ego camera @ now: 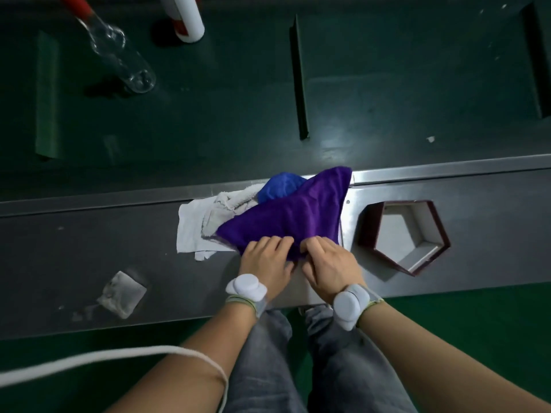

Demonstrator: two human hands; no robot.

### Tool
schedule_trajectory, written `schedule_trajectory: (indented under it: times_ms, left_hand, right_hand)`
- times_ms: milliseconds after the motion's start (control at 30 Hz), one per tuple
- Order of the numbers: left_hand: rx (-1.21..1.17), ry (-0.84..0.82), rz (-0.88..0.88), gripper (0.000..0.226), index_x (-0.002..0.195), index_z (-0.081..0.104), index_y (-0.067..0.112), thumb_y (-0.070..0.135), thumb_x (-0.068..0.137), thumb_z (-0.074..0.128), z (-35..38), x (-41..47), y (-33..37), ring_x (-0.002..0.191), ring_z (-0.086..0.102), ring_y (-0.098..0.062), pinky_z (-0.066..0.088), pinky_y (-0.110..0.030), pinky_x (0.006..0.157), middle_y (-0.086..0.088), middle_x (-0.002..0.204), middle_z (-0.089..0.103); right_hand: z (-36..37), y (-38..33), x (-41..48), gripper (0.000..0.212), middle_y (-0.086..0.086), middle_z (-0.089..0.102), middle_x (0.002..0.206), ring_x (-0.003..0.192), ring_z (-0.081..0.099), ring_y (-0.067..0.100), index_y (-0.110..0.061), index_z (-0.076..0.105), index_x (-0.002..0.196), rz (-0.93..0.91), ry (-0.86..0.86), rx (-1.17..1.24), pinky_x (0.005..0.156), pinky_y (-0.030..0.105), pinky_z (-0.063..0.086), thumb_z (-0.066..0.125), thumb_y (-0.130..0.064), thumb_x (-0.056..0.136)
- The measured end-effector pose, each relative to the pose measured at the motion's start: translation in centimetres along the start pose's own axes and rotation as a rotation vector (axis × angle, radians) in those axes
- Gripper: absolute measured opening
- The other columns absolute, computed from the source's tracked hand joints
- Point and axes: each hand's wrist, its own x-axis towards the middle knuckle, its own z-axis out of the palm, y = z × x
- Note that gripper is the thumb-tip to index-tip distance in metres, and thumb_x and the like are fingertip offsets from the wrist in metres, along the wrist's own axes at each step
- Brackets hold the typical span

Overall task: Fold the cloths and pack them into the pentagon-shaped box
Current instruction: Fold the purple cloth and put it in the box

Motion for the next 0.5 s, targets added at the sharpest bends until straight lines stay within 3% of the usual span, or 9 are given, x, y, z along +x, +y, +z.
schedule_trajectory:
  times_ms: [67, 200, 400, 500]
  left_hand:
    - [-0.031, 0.019, -0.050, 0.031, 0.100, 0.058, 0.017, 0.018, 0.069, 0.063, -1.4, 0.8, 0.6, 0.081, 0.061, -0.029, 0.045, -0.040, 0.069, -0.004, 0.085, 0.066]
    - [-0.133, 0.084, -0.267, 0.018, 0.096, 0.058, 0.022, 0.017, 0.078, 0.055, -4.0, 1.7, -1.0, 0.078, 0.060, -0.031, 0.039, -0.035, 0.066, -0.004, 0.087, 0.068]
    - [-0.040, 0.197, -0.303, 0.016, 0.093, 0.065, 0.022, 0.018, 0.080, 0.056, -11.1, 2.2, -4.0, 0.082, 0.062, -0.033, 0.044, -0.037, 0.070, -0.006, 0.090, 0.069]
    - [-0.035, 0.272, -0.276, 0.015, 0.096, 0.066, 0.020, 0.018, 0.086, 0.055, -15.9, 3.3, -4.6, 0.082, 0.062, -0.034, 0.042, -0.036, 0.067, -0.009, 0.091, 0.069]
  right_hand:
    - [-2.0, -0.7, 0.6, 0.025, 0.004, 0.063, 0.078, 0.063, 0.059, 0.025, -0.011, 0.056, 0.090, -0.023, 0.029, 0.010, 0.050, 0.030, 0.042, 0.043, -0.028, 0.079]
    - [-6.5, -0.7, 2.1, 0.024, 0.001, 0.062, 0.076, 0.057, 0.057, 0.024, -0.014, 0.055, 0.089, -0.081, 0.070, -0.047, 0.043, 0.032, 0.044, 0.050, -0.033, 0.074]
    - [-14.4, -0.8, 4.0, 0.018, 0.011, 0.063, 0.084, 0.061, 0.059, 0.036, -0.008, 0.063, 0.094, -0.176, 0.057, -0.216, 0.047, 0.041, 0.049, 0.062, -0.019, 0.080]
    - [-18.4, -1.4, 5.0, 0.018, 0.011, 0.062, 0.085, 0.062, 0.060, 0.036, -0.008, 0.066, 0.092, -0.186, 0.151, -0.271, 0.047, 0.039, 0.049, 0.061, -0.025, 0.089]
